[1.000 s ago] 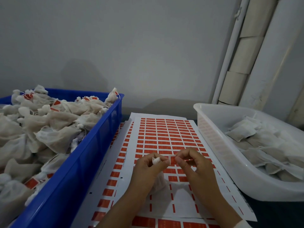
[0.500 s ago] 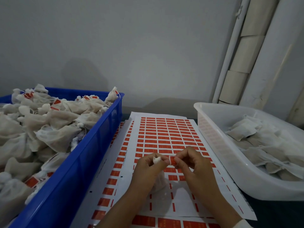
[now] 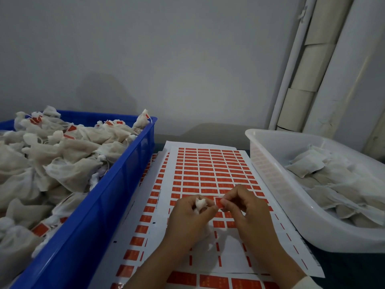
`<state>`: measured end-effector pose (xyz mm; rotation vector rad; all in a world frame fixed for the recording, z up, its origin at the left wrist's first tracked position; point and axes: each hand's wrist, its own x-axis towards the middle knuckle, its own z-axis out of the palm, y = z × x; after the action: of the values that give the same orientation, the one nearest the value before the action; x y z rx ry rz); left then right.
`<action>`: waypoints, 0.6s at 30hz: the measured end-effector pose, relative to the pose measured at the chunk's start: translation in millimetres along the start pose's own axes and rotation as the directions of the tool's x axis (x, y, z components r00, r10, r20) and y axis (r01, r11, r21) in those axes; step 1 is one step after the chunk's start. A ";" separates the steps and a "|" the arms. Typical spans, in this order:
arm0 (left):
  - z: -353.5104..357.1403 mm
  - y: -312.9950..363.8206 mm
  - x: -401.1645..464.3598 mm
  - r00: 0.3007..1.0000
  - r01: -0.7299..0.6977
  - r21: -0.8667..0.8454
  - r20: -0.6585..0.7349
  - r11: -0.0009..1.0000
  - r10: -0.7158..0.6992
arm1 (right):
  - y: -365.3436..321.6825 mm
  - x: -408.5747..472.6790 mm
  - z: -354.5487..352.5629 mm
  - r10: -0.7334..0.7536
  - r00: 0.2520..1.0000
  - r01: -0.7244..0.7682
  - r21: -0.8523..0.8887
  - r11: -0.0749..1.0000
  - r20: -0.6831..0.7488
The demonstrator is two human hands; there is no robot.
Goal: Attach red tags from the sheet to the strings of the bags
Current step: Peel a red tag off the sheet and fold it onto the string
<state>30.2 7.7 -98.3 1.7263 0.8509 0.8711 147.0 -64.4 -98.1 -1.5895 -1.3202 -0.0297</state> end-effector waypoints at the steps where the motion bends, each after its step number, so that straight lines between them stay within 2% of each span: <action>1: -0.1 -0.1 0.3 1.000 -0.005 0.011 -0.002 1.000 0.005 | 0.3 0.0 0.3 -0.001 1.000 0.001 0.006 1.000 0.004; 5: -1.3 0.4 2.9 1.000 -0.020 -0.025 0.013 0.999 0.021 | 0.1 -0.5 1.4 0.036 0.999 -0.035 0.053 0.998 -0.017; 8: -2.5 1.7 4.1 1.000 -0.015 -0.064 -0.003 0.998 0.015 | -2.2 -1.7 6.9 0.106 0.994 -0.105 0.015 0.994 -0.022; 11: -2.9 0.6 4.3 1.000 0.009 -0.061 -0.012 0.998 -0.009 | -3.6 0.8 8.9 0.210 0.978 -0.206 0.106 0.973 -0.023; 14: -2.4 -0.1 3.0 0.999 0.036 -0.064 -0.018 0.997 -0.037 | -0.6 2.1 4.0 0.259 0.965 -0.263 0.125 0.957 0.047; 18: -1.3 -1.7 3.7 1.000 0.029 -0.080 -0.001 0.996 -0.029 | 0.8 -0.8 4.3 0.252 0.957 -0.274 0.155 0.949 0.146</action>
<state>30.6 11.9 -99.0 1.6404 0.8304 0.8761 144.9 -62.0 -101.2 -1.6242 -1.1595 0.3471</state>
